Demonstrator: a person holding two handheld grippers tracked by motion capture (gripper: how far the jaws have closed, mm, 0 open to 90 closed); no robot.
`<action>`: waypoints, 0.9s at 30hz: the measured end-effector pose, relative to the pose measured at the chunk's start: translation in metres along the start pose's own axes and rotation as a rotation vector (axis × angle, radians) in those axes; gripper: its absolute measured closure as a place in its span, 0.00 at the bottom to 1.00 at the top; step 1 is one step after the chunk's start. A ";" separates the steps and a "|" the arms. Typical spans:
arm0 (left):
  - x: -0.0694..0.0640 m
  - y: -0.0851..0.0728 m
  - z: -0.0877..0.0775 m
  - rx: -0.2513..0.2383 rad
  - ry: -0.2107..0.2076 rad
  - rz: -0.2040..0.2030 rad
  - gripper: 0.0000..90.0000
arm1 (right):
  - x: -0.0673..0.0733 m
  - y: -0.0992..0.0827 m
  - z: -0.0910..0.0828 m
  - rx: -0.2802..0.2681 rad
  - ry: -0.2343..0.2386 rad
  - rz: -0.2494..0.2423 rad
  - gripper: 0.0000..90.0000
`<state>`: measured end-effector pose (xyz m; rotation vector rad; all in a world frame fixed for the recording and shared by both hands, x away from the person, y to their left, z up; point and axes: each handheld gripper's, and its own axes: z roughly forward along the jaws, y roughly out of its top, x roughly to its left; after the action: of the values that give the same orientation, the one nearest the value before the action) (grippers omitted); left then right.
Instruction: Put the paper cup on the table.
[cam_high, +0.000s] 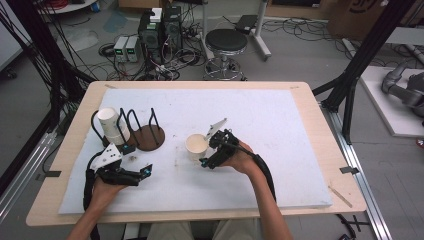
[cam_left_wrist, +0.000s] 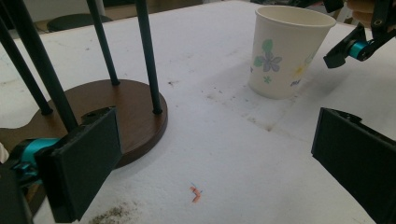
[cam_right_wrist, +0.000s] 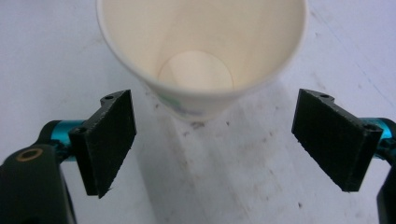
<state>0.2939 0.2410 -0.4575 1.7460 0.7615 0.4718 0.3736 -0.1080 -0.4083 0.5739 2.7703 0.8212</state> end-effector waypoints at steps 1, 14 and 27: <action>0.000 0.000 0.000 0.000 0.000 0.002 0.02 | -0.001 -0.003 -0.001 -0.006 -0.004 0.004 0.16; 0.000 0.000 0.000 -0.002 0.002 -0.003 0.02 | -0.002 -0.050 -0.023 -0.190 -0.041 0.103 0.16; 0.000 -0.001 -0.002 -0.018 0.012 -0.012 0.02 | 0.001 -0.099 -0.042 -0.370 -0.102 0.226 0.17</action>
<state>0.2928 0.2426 -0.4578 1.7219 0.7736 0.4794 0.3299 -0.2040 -0.4292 0.8346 2.4031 1.2757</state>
